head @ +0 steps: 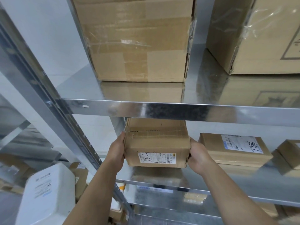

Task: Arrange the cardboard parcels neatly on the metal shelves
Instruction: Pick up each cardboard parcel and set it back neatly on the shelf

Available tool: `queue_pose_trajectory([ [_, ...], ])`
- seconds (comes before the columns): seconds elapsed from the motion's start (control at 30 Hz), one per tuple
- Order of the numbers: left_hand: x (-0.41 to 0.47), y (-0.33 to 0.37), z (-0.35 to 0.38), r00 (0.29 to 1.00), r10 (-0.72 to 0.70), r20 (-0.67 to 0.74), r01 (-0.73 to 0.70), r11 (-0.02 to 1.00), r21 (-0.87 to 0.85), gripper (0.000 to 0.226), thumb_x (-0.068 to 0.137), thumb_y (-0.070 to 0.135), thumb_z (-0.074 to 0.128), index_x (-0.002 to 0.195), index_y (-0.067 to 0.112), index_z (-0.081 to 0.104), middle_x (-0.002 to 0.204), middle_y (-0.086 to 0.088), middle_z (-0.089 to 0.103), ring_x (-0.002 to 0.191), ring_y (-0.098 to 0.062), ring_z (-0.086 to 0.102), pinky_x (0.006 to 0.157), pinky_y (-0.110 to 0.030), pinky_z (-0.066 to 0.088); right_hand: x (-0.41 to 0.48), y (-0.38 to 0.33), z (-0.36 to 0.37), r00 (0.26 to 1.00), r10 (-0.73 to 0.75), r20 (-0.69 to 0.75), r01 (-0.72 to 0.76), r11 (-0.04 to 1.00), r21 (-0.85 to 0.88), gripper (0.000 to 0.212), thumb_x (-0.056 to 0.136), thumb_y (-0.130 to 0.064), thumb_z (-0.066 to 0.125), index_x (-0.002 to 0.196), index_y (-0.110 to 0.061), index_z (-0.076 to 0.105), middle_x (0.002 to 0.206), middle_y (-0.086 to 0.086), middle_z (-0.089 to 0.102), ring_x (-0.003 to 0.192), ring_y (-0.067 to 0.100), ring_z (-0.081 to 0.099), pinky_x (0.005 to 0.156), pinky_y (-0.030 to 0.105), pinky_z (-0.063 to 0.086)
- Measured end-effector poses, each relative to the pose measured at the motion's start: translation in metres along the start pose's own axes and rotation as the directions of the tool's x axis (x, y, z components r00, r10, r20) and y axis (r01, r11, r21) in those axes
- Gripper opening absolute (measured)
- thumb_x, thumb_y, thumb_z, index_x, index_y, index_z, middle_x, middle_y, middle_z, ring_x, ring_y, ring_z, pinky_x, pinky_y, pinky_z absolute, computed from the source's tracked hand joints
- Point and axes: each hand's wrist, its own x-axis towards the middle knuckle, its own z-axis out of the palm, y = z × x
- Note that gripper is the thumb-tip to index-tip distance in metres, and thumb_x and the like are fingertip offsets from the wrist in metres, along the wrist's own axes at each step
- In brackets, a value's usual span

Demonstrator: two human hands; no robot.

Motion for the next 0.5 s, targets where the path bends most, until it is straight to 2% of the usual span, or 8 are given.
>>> queue_pose_trajectory([
  [0.17, -0.001, 0.0017, 0.0007, 1.0, 0.004, 0.004, -0.004, 1.0, -0.005, 0.036, 0.11, 0.042, 0.037, 0.111, 0.025, 0.069, 0.108, -0.003, 0.074, 0.1, -0.021, 0.068, 0.083, -0.037, 0.051, -0.0029, -0.0032, -0.0005, 1.0, -0.002, 0.001, 0.002, 1.0, -0.016, 0.027, 0.107, -0.028, 0.051, 0.107, -0.017, 0.076, 0.098, 0.009, 0.08, 0.076, 0.023, 0.078, 0.054, 0.031, 0.06],
  [0.3, -0.0022, 0.004, -0.0013, 1.0, 0.011, 0.009, -0.011, 1.0, -0.002, 0.035, 0.11, 0.041, 0.037, 0.11, 0.026, 0.068, 0.107, -0.003, 0.074, 0.1, -0.021, 0.067, 0.084, -0.038, 0.051, -0.0035, -0.0029, -0.0019, 1.0, -0.005, 0.013, 0.006, 0.998, -0.063, 0.029, 0.107, -0.03, 0.051, 0.102, -0.018, 0.077, 0.098, 0.008, 0.08, 0.08, 0.021, 0.077, 0.065, 0.033, 0.059],
  [0.5, -0.0024, 0.0055, -0.0048, 1.0, 0.006, 0.025, -0.007, 0.999, 0.036, 0.038, 0.109, 0.042, 0.037, 0.114, 0.024, 0.07, 0.11, -0.004, 0.075, 0.103, -0.022, 0.068, 0.087, -0.039, 0.05, -0.0004, -0.0008, -0.0078, 1.0, -0.006, -0.002, 0.006, 0.992, -0.127, 0.033, 0.108, -0.032, 0.048, 0.094, -0.018, 0.075, 0.081, 0.001, 0.076, 0.083, 0.021, 0.066, 0.077, 0.032, 0.05],
])
